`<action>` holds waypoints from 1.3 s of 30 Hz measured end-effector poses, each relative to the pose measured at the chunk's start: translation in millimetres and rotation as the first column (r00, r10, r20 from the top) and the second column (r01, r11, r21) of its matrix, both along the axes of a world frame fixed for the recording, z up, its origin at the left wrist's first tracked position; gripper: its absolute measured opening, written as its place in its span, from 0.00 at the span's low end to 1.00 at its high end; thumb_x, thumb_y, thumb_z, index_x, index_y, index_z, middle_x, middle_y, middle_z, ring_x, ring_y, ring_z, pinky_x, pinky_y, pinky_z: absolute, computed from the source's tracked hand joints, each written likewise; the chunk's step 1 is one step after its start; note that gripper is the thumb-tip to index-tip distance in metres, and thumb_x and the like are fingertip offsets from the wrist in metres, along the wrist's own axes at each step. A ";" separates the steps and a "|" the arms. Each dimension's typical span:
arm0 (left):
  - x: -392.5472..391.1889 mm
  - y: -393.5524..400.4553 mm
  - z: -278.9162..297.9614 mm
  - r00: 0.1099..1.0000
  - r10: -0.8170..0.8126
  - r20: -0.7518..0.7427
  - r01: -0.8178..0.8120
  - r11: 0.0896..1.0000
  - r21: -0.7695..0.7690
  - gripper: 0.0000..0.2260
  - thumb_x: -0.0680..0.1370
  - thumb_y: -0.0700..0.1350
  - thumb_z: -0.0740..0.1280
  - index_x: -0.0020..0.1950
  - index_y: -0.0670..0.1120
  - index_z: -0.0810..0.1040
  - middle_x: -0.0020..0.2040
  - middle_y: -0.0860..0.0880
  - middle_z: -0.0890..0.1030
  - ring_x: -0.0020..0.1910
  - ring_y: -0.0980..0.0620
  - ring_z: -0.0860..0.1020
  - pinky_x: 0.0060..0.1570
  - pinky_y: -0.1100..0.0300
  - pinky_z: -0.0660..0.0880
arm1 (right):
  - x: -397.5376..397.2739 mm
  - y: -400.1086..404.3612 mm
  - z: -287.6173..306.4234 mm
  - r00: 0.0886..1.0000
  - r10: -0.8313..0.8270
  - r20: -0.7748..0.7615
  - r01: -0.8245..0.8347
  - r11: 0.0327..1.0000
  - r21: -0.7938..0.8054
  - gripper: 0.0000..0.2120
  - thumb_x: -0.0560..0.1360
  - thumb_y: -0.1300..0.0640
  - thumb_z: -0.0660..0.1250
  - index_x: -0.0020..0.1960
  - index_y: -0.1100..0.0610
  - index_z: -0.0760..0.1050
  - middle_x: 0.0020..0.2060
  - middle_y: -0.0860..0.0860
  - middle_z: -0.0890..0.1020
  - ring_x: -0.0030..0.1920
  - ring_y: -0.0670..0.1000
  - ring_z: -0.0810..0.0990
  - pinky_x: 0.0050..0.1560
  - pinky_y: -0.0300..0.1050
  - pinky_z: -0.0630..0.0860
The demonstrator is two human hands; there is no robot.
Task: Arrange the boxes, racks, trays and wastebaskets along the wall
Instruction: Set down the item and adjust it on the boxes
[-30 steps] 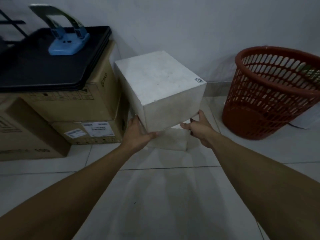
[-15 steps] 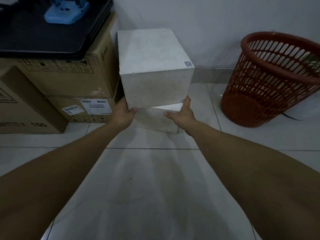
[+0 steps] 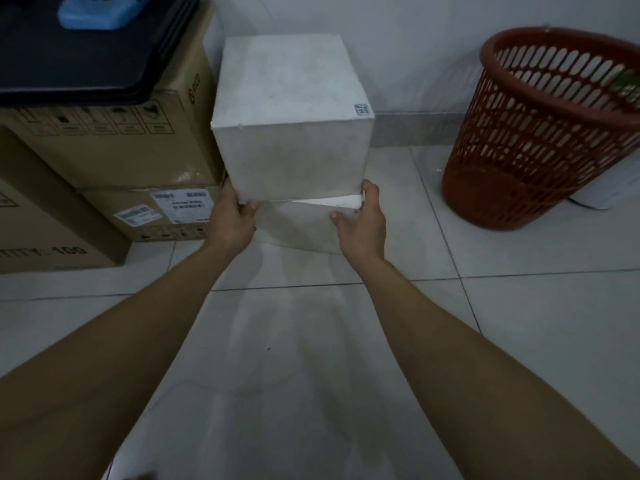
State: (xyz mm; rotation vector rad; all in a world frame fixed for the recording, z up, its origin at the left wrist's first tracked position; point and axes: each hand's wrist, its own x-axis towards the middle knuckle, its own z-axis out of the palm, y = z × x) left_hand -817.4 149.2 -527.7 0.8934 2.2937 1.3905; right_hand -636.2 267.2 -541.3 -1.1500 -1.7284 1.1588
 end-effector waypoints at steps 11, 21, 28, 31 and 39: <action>9.4 -21.4 -12.4 0.987 0.056 -0.151 -0.041 0.994 0.101 0.12 0.83 0.43 0.61 0.64 0.42 0.72 0.57 0.46 0.79 0.56 0.46 0.78 0.50 0.60 0.73 | 1.3 13.0 3.8 0.993 0.092 0.070 -0.095 0.995 0.037 0.22 0.71 0.62 0.75 0.56 0.53 0.66 0.48 0.46 0.82 0.45 0.43 0.79 0.41 0.31 0.73; 59.7 -22.0 -10.6 0.888 0.177 -0.425 -0.150 0.984 0.098 0.31 0.77 0.35 0.61 0.79 0.44 0.55 0.79 0.46 0.53 0.77 0.47 0.58 0.69 0.58 0.67 | -30.4 29.7 9.5 0.987 0.097 0.125 -0.104 0.993 0.050 0.24 0.72 0.62 0.73 0.64 0.53 0.68 0.52 0.48 0.81 0.47 0.49 0.79 0.43 0.36 0.74; 22.4 1.8 -40.8 0.718 -0.288 -0.633 0.102 0.944 -0.314 0.40 0.75 0.38 0.64 0.79 0.36 0.43 0.79 0.37 0.39 0.78 0.38 0.37 0.76 0.41 0.44 | -49.0 44.8 11.0 0.974 0.117 0.194 -0.125 0.992 0.027 0.29 0.75 0.62 0.69 0.72 0.52 0.65 0.58 0.53 0.80 0.56 0.55 0.79 0.56 0.45 0.75; 17.9 9.2 -44.5 0.726 -0.300 -0.619 0.094 0.935 -0.343 0.41 0.75 0.41 0.64 0.79 0.37 0.42 0.79 0.38 0.37 0.78 0.38 0.37 0.76 0.41 0.45 | -49.5 42.2 8.7 0.973 0.130 0.191 -0.137 0.990 0.019 0.32 0.76 0.62 0.68 0.76 0.52 0.59 0.62 0.52 0.77 0.60 0.54 0.77 0.58 0.41 0.72; 25.3 8.4 -59.2 0.759 -0.305 -0.575 0.074 0.918 -0.390 0.38 0.79 0.44 0.60 0.79 0.39 0.37 0.78 0.40 0.33 0.77 0.42 0.33 0.77 0.44 0.40 | -64.8 20.9 -6.3 0.991 -0.047 0.129 0.039 0.997 0.064 0.23 0.83 0.52 0.57 0.76 0.57 0.58 0.69 0.53 0.72 0.63 0.55 0.75 0.54 0.40 0.69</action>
